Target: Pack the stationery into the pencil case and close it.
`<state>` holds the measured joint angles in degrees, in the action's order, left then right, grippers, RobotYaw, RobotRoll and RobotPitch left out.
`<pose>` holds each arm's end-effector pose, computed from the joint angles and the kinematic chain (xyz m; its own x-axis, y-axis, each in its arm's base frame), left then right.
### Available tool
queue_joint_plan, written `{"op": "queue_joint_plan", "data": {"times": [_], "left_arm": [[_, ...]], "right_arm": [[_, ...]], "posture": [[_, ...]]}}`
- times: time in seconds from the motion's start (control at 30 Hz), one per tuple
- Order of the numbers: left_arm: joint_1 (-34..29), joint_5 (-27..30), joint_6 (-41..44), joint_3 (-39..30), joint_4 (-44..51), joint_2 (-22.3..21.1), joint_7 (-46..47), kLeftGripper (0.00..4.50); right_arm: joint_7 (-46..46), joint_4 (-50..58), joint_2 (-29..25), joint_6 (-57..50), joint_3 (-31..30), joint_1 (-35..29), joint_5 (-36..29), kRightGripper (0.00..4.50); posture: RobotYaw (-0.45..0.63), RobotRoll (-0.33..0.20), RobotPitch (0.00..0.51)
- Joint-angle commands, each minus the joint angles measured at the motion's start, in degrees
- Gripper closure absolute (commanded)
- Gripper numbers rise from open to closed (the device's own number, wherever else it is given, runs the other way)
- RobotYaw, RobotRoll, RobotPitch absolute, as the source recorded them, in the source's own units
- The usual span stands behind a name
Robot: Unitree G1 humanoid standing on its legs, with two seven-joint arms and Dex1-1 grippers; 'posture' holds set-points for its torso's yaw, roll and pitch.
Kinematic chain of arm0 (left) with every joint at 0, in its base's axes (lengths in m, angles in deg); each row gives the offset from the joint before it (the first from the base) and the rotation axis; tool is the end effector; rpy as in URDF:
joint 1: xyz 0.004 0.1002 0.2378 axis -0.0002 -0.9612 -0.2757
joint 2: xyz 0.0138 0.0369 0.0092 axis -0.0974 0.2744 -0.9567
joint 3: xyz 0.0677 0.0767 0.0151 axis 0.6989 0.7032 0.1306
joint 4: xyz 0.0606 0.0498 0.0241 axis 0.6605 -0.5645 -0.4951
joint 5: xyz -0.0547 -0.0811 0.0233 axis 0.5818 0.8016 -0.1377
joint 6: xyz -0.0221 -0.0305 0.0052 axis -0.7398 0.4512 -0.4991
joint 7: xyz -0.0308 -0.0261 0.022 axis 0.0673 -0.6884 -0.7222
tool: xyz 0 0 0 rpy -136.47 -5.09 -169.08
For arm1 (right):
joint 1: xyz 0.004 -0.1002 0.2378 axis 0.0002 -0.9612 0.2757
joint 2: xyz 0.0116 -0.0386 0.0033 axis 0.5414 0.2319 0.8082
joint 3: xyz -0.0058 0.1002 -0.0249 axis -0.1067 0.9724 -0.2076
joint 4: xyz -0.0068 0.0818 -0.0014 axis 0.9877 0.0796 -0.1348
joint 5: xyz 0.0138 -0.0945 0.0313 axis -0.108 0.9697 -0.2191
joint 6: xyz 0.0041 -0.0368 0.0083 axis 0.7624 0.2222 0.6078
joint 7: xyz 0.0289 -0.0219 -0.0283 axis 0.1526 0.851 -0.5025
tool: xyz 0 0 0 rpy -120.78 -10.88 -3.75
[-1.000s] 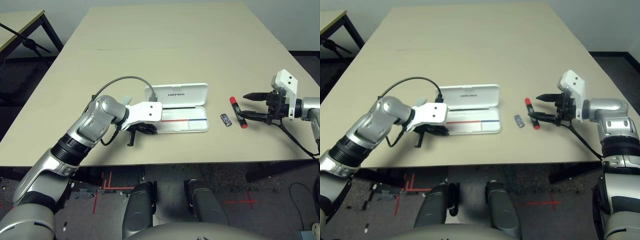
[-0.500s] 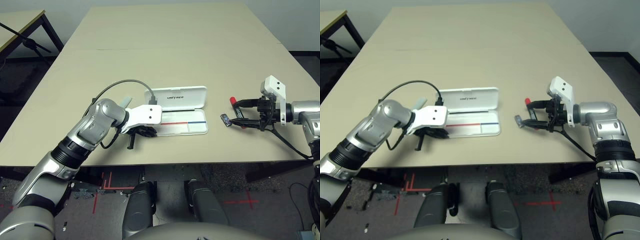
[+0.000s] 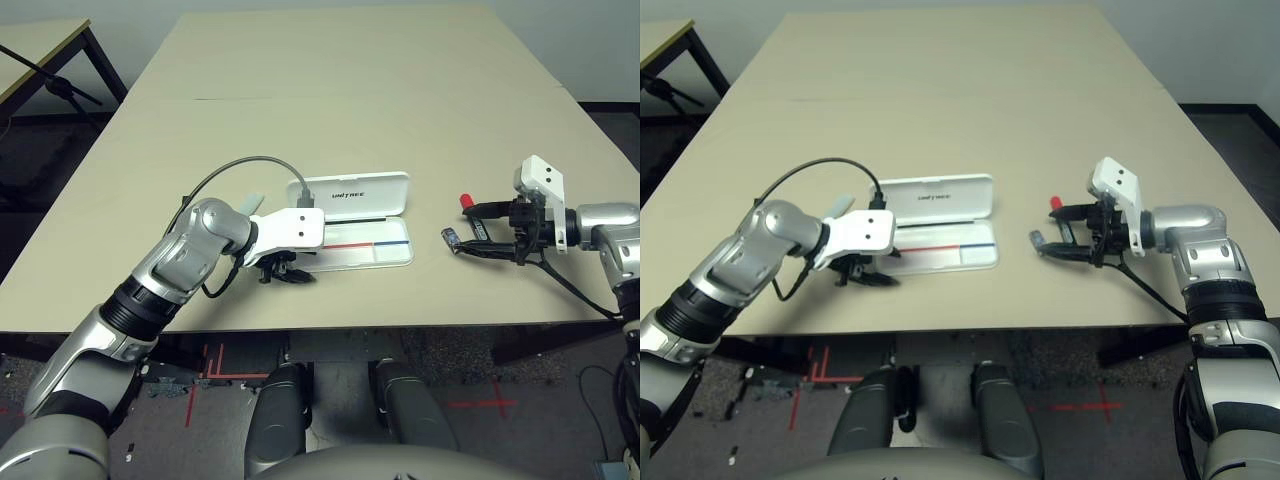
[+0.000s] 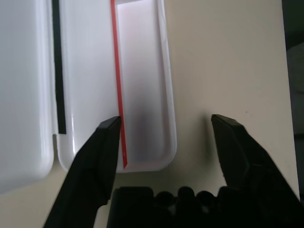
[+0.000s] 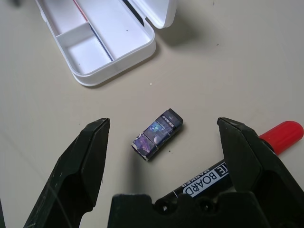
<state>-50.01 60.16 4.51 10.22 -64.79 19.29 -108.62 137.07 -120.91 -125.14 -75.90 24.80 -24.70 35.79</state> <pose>0.2761 0.1755 0.1761 0.1839 -0.6567 -0.7314 0.9698 -0.0001 0.2439 0.2882 -0.3102 0.1497 0.4084 0.7766 -0.4796 -0.9001 0.4301 -0.0700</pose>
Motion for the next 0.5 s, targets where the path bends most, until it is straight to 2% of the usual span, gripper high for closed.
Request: {"op": "queue_joint_plan", "data": {"times": [0.03, 0.3, 0.5], "left_arm": [[-1.4, 2.9, 0.9, -2.2, 3.7, -1.5, -1.4, 0.02], [-2.6, 8.5, 5.4, -7.9, 10.9, -5.8, -2.1, 0.02], [-3.3, 14.3, 8.8, -13.9, 15.0, -6.6, -0.4, 0.02]], "right_arm": [[0.6, -0.8, -0.2, 0.7, -0.3, 0.7, 0.1, 0.00], [1.0, 2.9, -2.4, -6.3, 2.2, 2.2, -3.2, 0.00], [-3.5, 9.7, -5.5, -15.5, 4.7, -1.1, -5.0, 0.00]], "posture": [[-0.03, 0.000, 0.125], [-0.02, 0.000, 0.123], [-0.02, 0.000, 0.120]]}}
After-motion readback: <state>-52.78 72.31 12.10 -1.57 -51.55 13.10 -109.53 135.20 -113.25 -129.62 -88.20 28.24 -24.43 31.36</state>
